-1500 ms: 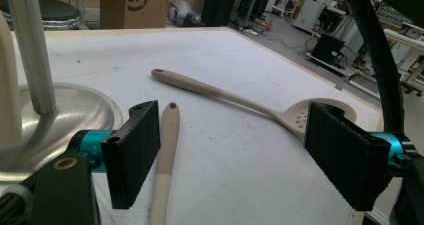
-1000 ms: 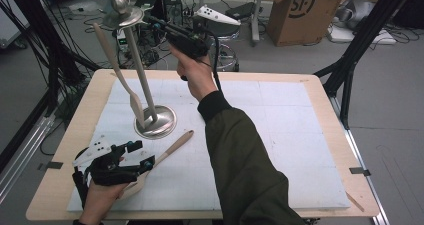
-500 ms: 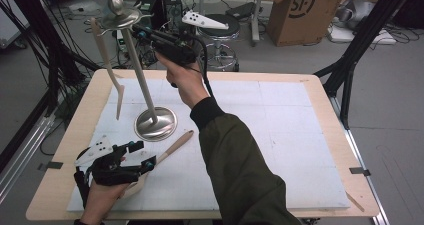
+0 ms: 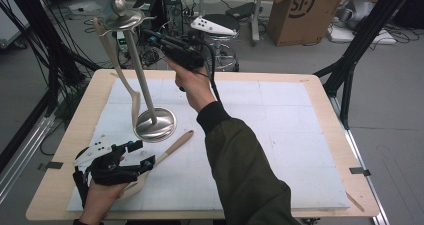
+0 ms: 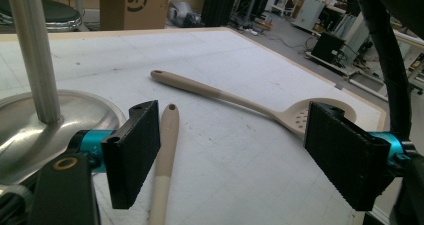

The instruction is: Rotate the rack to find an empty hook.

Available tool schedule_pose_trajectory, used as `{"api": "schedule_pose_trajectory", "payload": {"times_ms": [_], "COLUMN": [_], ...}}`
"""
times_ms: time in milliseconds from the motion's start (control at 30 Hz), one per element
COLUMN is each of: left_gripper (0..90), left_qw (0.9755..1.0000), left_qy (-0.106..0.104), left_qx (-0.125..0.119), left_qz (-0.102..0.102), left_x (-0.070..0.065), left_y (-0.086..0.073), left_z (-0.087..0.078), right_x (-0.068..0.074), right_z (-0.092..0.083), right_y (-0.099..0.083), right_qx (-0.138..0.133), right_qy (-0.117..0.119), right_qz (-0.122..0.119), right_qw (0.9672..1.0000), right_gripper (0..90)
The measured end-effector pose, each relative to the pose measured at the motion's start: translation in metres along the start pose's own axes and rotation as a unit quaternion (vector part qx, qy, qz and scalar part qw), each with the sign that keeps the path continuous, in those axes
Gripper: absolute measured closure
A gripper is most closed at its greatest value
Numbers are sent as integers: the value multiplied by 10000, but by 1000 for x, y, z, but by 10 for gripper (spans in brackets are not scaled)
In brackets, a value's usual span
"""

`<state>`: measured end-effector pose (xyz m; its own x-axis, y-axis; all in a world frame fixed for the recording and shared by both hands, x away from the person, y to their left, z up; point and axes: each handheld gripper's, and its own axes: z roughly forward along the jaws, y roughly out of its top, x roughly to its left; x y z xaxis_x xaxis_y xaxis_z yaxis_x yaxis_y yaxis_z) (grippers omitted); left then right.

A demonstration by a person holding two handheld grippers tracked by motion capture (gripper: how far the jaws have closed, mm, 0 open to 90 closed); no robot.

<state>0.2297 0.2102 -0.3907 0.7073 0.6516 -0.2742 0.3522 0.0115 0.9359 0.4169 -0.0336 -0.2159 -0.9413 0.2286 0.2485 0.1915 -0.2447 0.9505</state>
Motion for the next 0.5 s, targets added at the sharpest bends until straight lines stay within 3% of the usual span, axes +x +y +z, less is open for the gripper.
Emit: {"api": "schedule_pose_trajectory", "payload": {"times_ms": [300, 367, 500], "left_gripper": [233, 234, 234], "left_qw": [9999, 9999, 9999], "left_qy": [95, 98, 99], "left_qx": [-85, -111, -97], "left_qz": [25, 16, 21], "left_x": [1, 2, 3], "left_y": [4, 5, 5], "left_z": [-5, -6, -3], "right_x": [-9, -11, -13], "right_z": [-45, -52, -67], "right_y": [-8, -9, -15], "right_qx": [84, 146, 148], "right_qy": [-374, -544, -751], "right_qz": [243, 288, 262], "right_qw": [9990, 9980, 9967], "right_gripper": [643, 544, 538]}}
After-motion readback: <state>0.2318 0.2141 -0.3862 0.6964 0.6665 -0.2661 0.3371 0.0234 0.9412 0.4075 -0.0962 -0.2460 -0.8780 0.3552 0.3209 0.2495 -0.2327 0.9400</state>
